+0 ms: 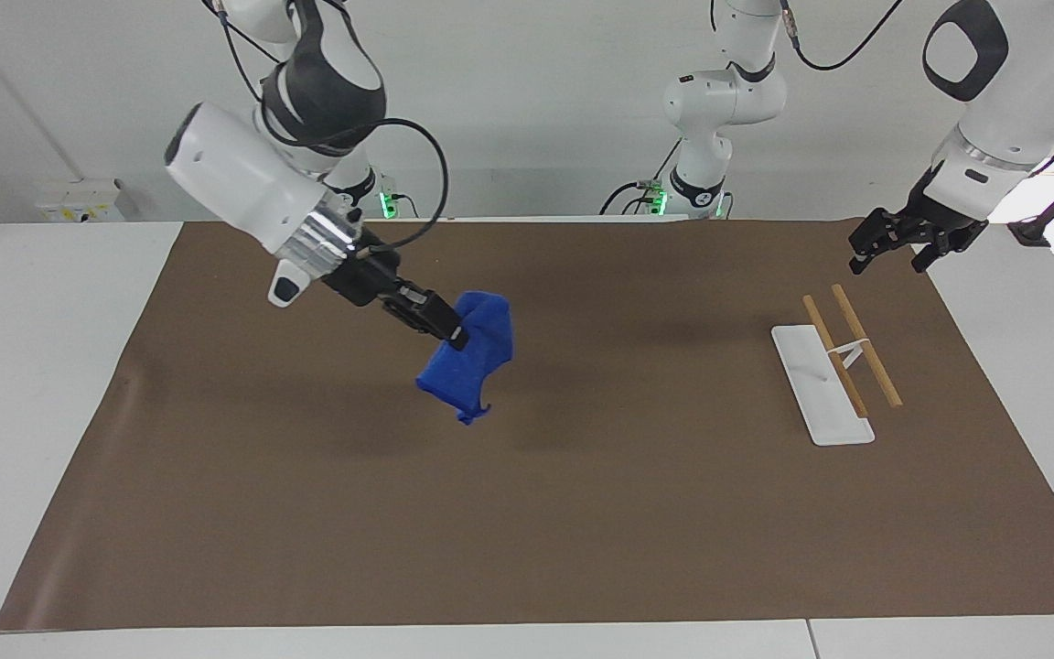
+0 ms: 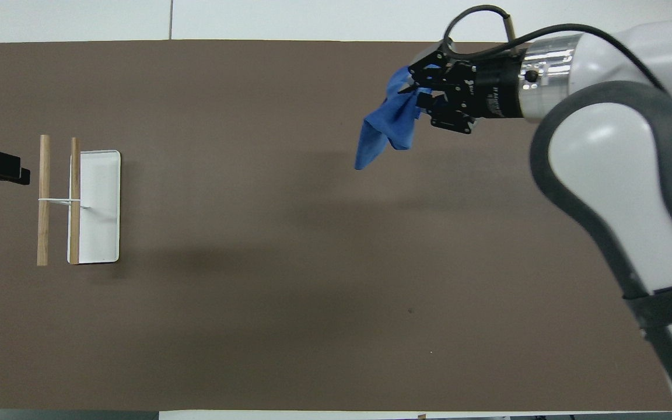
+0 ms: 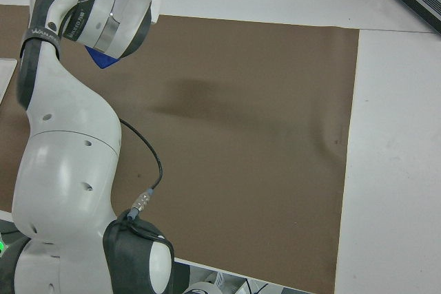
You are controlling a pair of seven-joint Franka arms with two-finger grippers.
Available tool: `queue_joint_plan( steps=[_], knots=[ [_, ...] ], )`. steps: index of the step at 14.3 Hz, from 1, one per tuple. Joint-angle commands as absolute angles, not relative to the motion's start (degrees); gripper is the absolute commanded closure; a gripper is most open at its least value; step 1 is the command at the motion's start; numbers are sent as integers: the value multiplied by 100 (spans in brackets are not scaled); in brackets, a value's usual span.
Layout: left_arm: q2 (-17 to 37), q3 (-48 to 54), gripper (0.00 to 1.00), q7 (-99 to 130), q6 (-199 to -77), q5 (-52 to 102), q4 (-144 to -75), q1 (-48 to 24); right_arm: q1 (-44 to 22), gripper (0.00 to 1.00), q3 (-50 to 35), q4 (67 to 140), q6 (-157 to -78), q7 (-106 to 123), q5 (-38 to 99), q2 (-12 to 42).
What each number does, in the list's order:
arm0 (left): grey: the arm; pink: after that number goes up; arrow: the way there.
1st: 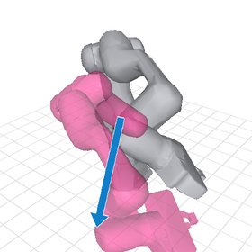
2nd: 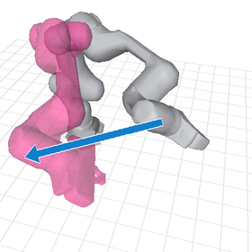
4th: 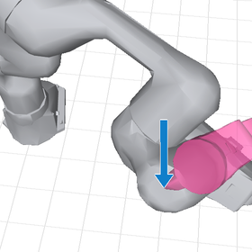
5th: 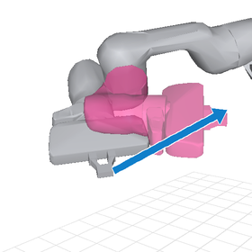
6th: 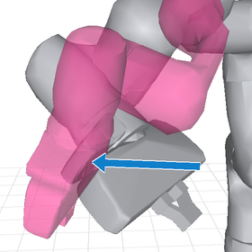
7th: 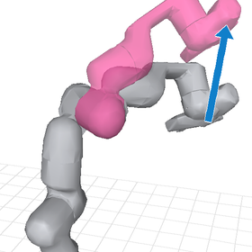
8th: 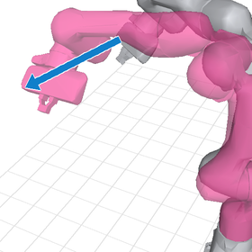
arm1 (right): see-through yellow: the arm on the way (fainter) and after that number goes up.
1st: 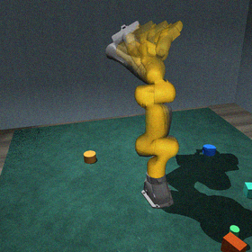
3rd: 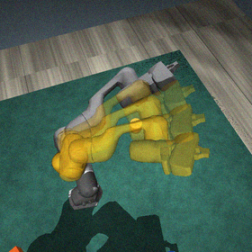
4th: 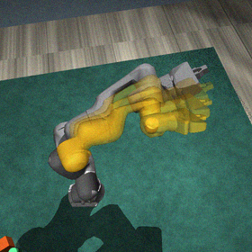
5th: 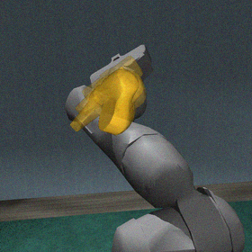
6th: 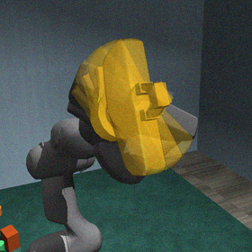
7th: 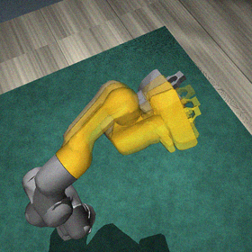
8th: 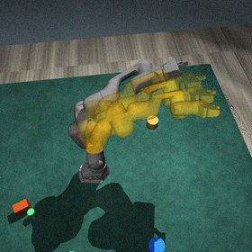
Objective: Right arm passes towel to left arm to hang
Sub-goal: 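Lift the towel with the right gripper and carry it toward the left gripper, then hold the towel out with the right gripper while the left gripper grasps it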
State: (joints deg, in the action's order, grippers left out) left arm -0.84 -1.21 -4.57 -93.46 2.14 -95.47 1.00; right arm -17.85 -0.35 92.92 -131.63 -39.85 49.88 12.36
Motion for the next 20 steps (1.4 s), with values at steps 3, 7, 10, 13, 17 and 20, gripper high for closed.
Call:
queue_joint_plan(
  steps=[3, 7, 10, 13, 17, 20],
  knots=[
    [-431, -62, 0, 51, -9554, 254, -10089, -43, -2706, 100, -26, 9159, -14694, -4912, 6133, 1502],
    [-325, -62, 0, 1770, -9580, 1413, -10099, -254, -3268, 100, -26, 9105, -15353, -5491, 6819, 1626],
    [-220, -62, 0, 3781, -10079, 1967, -10204, -719, -3497, 100, -26, 9097, -15583, -5826, 6847, 1644],
    [-193, -62, 0, 5673, -10676, 2310, -10466, -1027, -3639, 100, -26, 9097, -15636, -5932, 6812, 1652],
    [-167, -62, 0, 7598, -11616, 2786, -10862, -1248, -3814, 100, -26, 9035, -15714, -5941, 6803, 1661],
    [-97, -62, 0, 8612, -12076, 2865, -10986, -1528, -3815, 100, -26, 9044, -15741, -5941, 6803, 1661]
  ],
)
